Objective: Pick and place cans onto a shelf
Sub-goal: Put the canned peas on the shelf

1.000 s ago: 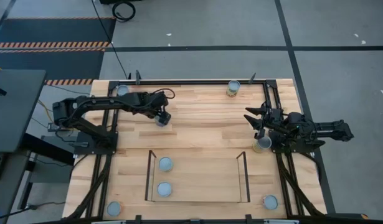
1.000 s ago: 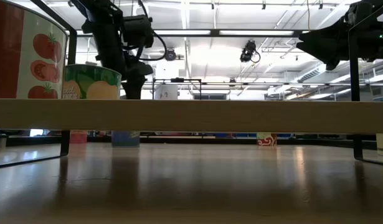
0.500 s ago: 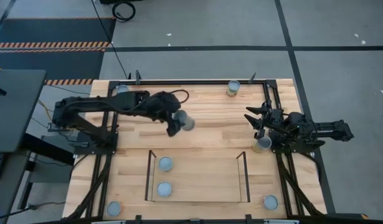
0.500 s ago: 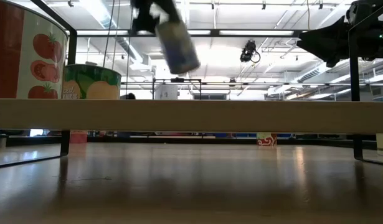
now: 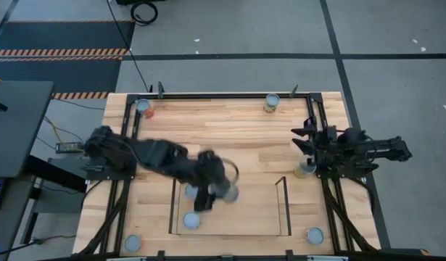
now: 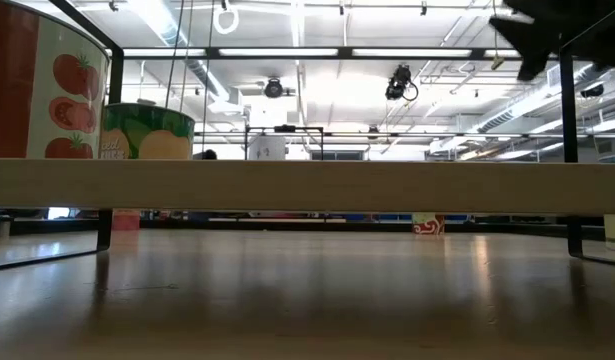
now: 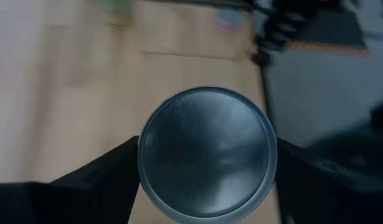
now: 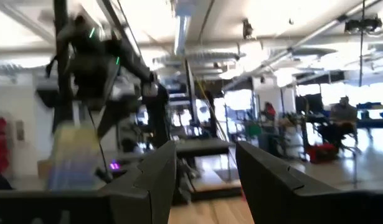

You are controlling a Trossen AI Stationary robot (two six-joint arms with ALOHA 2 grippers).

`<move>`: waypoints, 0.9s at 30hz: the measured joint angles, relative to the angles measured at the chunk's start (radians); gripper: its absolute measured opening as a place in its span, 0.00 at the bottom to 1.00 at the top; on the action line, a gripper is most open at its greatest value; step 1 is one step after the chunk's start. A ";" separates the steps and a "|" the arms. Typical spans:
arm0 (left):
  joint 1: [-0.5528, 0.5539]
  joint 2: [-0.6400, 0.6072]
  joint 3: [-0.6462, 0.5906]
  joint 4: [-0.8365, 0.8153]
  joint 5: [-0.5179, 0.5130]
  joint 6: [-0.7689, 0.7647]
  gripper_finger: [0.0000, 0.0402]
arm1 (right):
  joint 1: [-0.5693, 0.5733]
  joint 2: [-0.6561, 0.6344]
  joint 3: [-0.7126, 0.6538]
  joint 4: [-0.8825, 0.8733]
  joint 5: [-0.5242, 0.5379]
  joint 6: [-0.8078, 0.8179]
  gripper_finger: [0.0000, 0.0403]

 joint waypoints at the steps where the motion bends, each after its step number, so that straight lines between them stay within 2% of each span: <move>1: -0.016 0.028 0.026 -0.015 0.026 0.014 0.79 | 0.010 0.016 0.024 -0.001 0.006 0.005 0.43; 5: -0.044 0.103 0.080 -0.097 0.065 0.084 0.79 | 0.043 0.105 0.112 -0.069 0.007 0.008 0.43; 9: -0.018 0.128 0.058 -0.126 0.103 0.170 0.79 | 0.078 0.210 0.166 -0.105 0.006 0.023 0.43; 19: 0.033 0.162 -0.047 -0.116 0.124 0.587 0.79 | 0.169 0.412 0.286 -0.106 -0.010 0.024 0.43; 22: 0.049 0.162 -0.103 -0.104 0.146 0.642 0.79 | 0.191 0.452 0.331 -0.104 -0.010 0.024 0.43; 27: 0.099 0.163 -0.187 -0.036 0.214 0.650 0.79 | 0.221 0.486 0.371 -0.105 -0.010 0.028 0.43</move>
